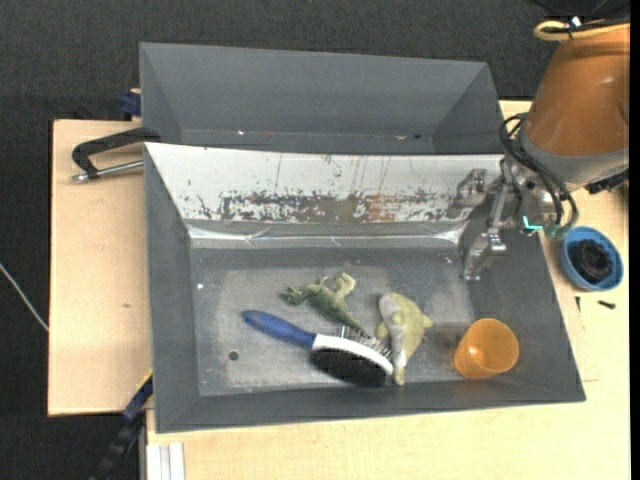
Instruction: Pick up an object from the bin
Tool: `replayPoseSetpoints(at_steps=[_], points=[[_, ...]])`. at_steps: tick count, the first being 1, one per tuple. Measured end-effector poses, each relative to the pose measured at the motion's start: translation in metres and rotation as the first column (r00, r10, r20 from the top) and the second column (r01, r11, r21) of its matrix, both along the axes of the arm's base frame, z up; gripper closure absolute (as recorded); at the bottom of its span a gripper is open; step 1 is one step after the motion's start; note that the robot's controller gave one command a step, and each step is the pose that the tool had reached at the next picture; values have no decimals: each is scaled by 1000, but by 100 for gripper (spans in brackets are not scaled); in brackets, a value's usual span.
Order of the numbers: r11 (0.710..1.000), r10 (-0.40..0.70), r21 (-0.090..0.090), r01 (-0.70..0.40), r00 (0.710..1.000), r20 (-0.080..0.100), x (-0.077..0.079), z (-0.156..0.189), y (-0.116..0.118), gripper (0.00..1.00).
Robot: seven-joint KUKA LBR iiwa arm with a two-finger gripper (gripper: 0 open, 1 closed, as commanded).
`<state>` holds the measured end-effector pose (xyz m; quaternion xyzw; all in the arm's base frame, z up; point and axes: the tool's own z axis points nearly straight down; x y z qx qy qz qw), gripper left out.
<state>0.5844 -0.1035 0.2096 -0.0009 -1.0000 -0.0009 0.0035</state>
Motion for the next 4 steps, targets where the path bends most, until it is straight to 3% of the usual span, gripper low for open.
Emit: replayPoseSetpoints(at_steps=[1, 2, 3, 4], points=[[999, 50, -2, -50, 999, 8, -16, -133, 45, 0], [984, 178, 0, -178, 984, 7, -62, -95, 85, 0], [984, 177, -1, -177, 984, 7, -61, -96, 84, 100], [732, 681, -8, -681, 732, 18, -59, -123, 88, 100]])
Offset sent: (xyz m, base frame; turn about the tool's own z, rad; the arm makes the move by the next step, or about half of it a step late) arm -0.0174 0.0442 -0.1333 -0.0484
